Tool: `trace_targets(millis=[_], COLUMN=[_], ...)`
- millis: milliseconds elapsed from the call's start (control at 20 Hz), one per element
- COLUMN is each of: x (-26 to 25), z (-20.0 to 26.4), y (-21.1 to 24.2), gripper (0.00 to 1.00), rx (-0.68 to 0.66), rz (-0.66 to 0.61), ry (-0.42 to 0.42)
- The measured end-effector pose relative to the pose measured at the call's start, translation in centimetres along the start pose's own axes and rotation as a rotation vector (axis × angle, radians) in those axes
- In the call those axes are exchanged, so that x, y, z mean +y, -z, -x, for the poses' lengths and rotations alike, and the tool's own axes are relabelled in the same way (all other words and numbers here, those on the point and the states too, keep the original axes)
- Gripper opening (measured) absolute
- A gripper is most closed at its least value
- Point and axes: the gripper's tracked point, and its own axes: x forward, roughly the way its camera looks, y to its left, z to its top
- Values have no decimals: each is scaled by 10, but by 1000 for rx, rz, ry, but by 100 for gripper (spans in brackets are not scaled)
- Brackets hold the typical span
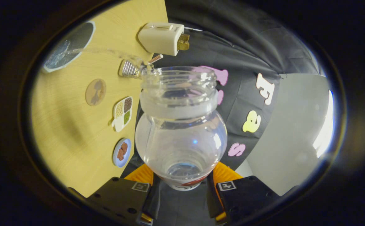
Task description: Take the bottle from table, then pour the juice into the cup, finally place the bottle on the coaster
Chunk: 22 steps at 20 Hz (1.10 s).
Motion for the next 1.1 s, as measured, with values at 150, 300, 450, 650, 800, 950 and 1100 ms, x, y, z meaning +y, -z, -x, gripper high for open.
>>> trace_targets(millis=[150,300,450,650,800,950,1100], x=[-3,-4,-7,-10,-15,-25,-28], z=[0,-3,-4,-4,-4,-7,-6], y=[0,-1,-2,-6,-9,-17,-22], gripper=[64,64,64,64,64,64,64], rx=[-4,-14,-26,-43,-59,-91,-105], rz=[3,9,17,22,42,46,57], ry=[8,16,27,38,60,86,106])
